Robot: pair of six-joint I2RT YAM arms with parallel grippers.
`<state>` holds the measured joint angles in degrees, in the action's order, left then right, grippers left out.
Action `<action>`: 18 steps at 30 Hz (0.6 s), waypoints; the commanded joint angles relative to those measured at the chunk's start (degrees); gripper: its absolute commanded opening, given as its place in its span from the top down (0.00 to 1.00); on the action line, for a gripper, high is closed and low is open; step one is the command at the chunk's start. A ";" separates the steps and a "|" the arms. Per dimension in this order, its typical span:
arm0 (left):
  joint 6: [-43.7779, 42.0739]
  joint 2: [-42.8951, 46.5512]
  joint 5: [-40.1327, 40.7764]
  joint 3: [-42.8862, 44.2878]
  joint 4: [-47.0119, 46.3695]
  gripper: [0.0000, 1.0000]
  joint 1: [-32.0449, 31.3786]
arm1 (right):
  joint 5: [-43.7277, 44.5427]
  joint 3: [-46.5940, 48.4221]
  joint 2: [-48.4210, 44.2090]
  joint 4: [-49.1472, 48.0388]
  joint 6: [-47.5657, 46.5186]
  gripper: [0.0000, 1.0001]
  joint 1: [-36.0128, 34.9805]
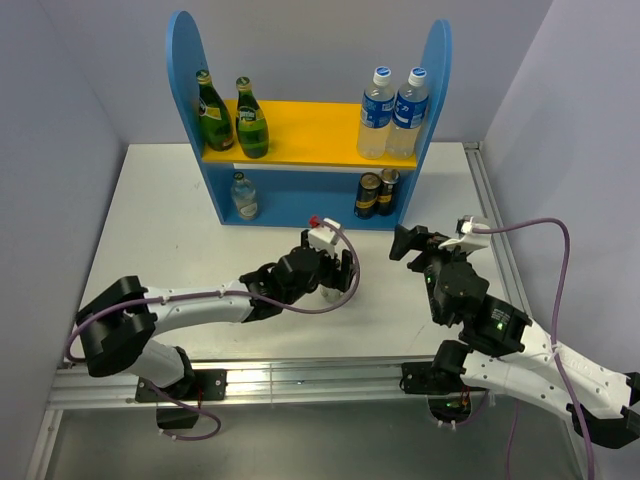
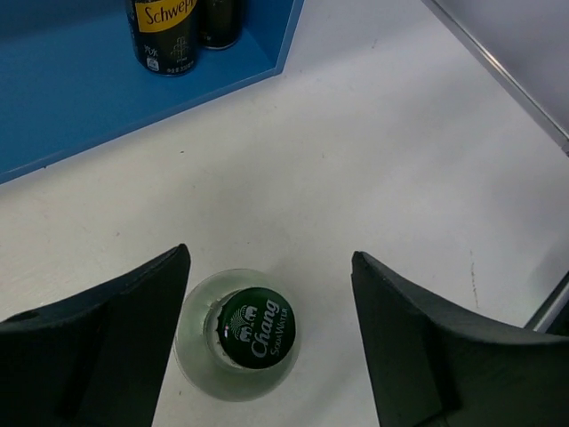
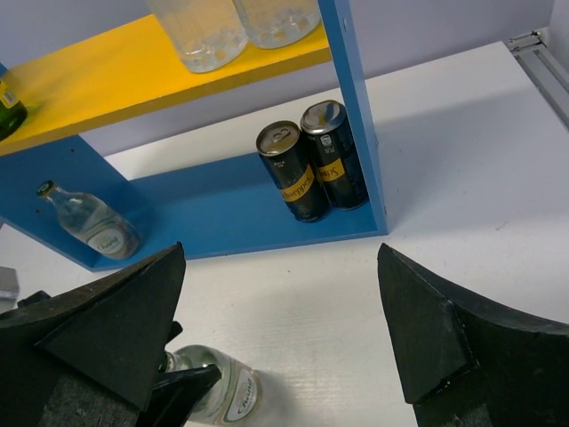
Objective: Place and organize the beverage onto the shelf
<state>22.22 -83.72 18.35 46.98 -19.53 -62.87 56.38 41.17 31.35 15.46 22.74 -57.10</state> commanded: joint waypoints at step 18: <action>1.60 -2.85 7.57 2.32 -1.22 1.00 -0.85 | 1.80 -0.47 -0.68 -0.43 0.90 0.05 0.24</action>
<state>22.65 -85.62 23.73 47.27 -20.95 -63.22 56.53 40.82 31.22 15.51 22.92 -57.10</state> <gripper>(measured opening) 0.361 0.954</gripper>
